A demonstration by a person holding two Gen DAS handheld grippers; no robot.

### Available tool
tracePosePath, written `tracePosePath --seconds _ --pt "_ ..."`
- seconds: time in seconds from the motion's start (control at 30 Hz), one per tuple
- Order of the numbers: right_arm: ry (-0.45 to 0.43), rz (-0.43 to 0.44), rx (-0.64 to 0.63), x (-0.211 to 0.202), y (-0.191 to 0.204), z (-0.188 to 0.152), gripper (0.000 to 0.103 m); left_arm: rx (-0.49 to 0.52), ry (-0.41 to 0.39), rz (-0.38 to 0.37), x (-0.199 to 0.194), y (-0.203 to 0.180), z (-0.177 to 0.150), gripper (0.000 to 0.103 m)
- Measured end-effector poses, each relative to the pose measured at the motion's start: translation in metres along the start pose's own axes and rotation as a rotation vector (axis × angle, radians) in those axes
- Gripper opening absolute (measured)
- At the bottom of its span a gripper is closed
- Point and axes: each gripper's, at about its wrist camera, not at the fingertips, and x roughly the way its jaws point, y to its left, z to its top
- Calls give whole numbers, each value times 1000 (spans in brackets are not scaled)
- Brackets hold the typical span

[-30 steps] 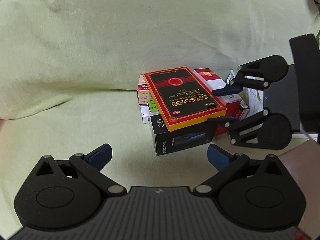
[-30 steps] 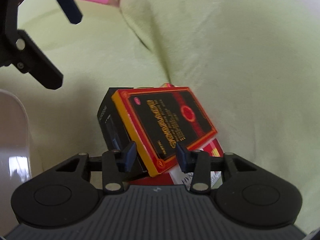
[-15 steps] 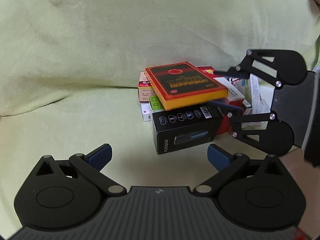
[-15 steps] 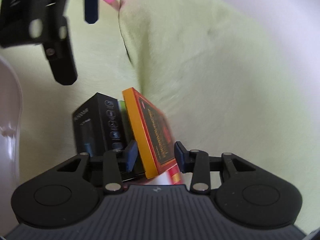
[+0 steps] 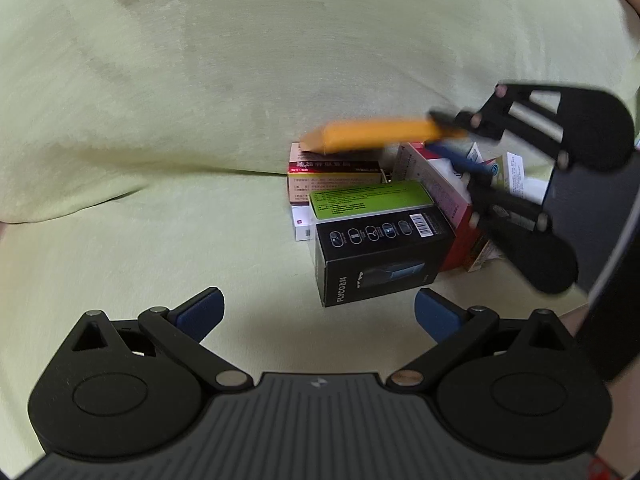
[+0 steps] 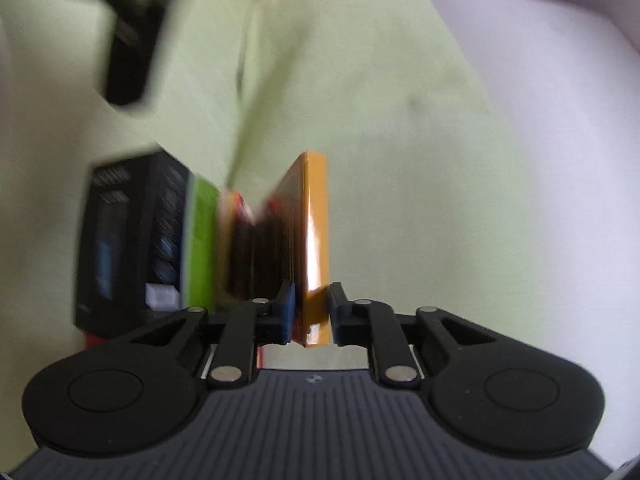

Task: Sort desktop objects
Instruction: 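Grasp the flat black box with orange border with the right gripper, then lift and carry the orange-bordered box over the white bin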

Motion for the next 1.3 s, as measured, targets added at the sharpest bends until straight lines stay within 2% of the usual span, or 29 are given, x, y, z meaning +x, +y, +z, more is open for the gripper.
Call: tracePosePath --seconds 0.07,0.17,0.37,0.57,0.87,1.1,1.3 --pt "4 65 42 4 -8 -4 15 -10 -1 1 0 1 0 102" --pt "-13 100 39 8 -7 -5 14 -17 -3 -2 1 1 0 102" --pt "6 121 39 17 3 -10 12 -9 -4 -4 -2 -1 -1 102" --pt "-65 89 67 -5 -10 -24 11 -12 -7 3 -9 -2 -2 102" --pt "-113 72 158 -76 -56 -30 11 5 -35 -5 -45 -14 -9 102" --pt "-139 159 281 -145 -95 -39 11 94 -79 -25 -98 -41 -20 102" --pt "-150 238 327 -205 -108 -48 11 194 -113 -57 -143 -70 -39 102"
